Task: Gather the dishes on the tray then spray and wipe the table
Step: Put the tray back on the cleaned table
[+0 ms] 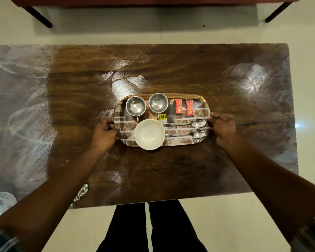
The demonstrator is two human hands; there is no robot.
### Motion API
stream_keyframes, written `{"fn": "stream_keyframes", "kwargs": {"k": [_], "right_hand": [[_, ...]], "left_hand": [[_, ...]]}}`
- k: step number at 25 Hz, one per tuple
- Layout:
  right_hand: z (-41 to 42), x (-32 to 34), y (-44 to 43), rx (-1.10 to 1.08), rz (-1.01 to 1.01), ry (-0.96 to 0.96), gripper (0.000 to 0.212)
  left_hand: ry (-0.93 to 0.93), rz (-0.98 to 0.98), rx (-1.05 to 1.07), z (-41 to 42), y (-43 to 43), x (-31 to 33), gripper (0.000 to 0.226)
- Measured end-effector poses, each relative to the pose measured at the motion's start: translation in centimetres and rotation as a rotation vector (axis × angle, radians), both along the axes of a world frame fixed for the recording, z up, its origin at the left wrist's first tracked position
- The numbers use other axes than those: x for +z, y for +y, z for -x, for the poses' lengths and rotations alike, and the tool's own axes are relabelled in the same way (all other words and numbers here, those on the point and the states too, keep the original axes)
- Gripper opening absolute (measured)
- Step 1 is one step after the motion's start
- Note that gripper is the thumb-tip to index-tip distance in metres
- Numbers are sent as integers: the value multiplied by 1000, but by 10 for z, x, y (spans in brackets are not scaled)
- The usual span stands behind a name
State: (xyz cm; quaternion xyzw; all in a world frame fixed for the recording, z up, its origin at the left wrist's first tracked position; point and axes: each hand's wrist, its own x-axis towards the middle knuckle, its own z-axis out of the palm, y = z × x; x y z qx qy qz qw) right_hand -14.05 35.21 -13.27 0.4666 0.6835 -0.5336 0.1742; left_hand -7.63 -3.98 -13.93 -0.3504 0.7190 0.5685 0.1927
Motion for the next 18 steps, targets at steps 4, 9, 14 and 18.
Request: {"fn": "stream_keyframes", "kwargs": {"k": [4, 9, 14, 18], "right_hand": [[2, 0, 1, -10, -13, 3, 28], [1, 4, 2, 32, -45, 5, 24], [-11, 24, 1, 90, -175, 78, 27], [-40, 69, -24, 263, -237, 155, 25]], "left_hand": [[-20, -5, 7, -2, 2, -2, 37], [-49, 107, -64, -2, 3, 4, 39], [-62, 186, 18, -3, -6, 33, 22], [48, 146, 80, -20, 2, 78, 20]]}}
